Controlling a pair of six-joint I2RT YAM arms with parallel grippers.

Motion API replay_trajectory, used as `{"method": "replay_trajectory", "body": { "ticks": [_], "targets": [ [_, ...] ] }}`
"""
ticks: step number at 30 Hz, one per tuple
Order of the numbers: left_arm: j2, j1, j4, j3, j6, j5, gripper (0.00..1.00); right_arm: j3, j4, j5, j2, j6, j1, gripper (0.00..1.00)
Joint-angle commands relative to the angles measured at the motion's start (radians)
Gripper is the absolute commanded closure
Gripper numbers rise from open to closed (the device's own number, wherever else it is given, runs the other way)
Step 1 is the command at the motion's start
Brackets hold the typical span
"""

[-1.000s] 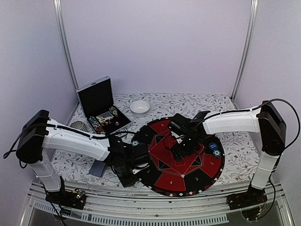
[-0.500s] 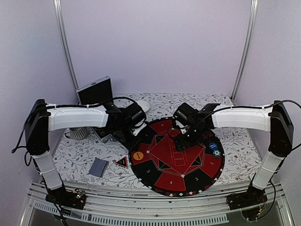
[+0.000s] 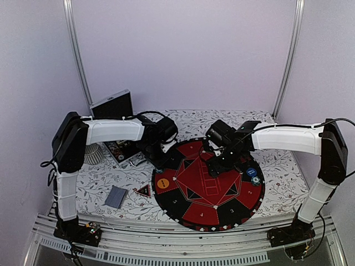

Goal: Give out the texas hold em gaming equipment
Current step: Place the poker chips pile at the big blind area.

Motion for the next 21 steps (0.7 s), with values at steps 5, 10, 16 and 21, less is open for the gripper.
{"method": "replay_trajectory", "body": {
  "ticks": [5,10,16,21],
  "targets": [
    [0.019,0.016,-0.049,0.011,0.01,-0.01,0.61,-0.006,-0.003,0.016,-0.005,0.007,-0.006,0.21],
    [0.036,0.015,-0.048,0.011,0.017,0.003,0.58,-0.006,-0.003,0.014,-0.006,0.005,-0.006,0.21],
    [0.057,0.016,-0.045,0.025,0.026,0.0,0.54,-0.006,-0.003,0.013,-0.008,0.003,-0.007,0.21],
    [0.067,0.015,-0.042,0.034,0.029,0.001,0.5,-0.007,-0.003,0.011,-0.008,0.002,-0.006,0.21]
  ]
}}
